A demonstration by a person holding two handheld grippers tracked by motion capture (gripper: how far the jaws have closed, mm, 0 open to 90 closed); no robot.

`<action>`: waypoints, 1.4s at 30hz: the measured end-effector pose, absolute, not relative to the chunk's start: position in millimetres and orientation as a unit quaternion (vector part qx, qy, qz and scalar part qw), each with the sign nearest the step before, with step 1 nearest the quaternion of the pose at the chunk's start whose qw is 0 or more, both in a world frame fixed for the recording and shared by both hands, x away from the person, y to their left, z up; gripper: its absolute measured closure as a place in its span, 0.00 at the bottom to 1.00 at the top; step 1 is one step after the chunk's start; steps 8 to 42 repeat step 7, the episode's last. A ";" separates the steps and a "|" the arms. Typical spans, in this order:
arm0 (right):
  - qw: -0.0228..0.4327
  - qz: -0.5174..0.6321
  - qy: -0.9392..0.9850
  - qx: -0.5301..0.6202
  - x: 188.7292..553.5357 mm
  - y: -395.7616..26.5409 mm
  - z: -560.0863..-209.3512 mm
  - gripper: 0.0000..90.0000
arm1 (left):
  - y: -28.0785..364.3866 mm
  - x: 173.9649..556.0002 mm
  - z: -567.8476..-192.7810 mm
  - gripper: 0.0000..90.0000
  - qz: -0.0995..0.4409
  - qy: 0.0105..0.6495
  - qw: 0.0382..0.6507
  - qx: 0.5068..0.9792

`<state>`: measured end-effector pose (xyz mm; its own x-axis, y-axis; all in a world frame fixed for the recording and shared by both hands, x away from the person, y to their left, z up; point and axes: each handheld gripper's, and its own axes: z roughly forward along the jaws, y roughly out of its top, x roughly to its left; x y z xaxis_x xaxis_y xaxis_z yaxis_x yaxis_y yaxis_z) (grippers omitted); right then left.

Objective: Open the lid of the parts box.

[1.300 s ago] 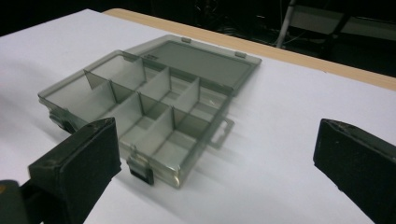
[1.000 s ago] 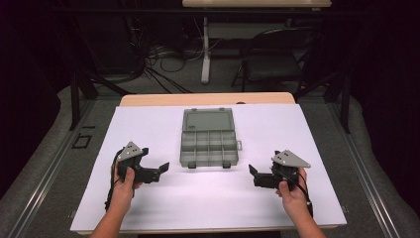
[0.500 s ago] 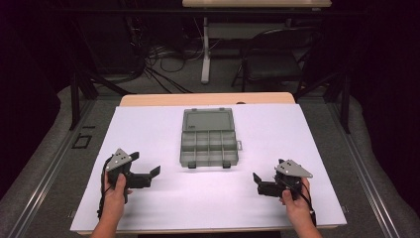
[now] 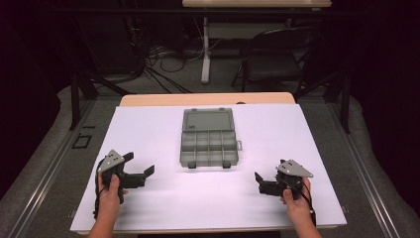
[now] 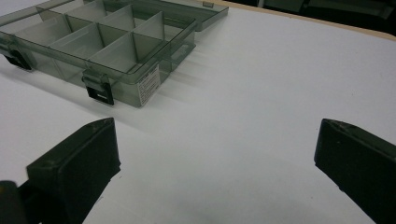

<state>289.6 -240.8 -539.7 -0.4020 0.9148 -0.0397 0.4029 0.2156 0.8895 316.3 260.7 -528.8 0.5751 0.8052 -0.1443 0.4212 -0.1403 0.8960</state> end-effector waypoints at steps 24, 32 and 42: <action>0.305 0.427 0.712 0.466 289.8 -246.3 -538.5 0.00 | 266.5 316.9 -529.4 0.00 0.195 0.431 0.505 0.723; 0.305 0.427 0.712 0.466 289.8 -246.3 -538.5 0.00 | 266.5 316.9 -529.4 0.00 0.195 0.431 0.505 0.723; 0.305 0.427 0.712 0.466 289.8 -246.3 -538.5 0.00 | 266.5 316.9 -529.4 0.00 0.195 0.431 0.505 0.723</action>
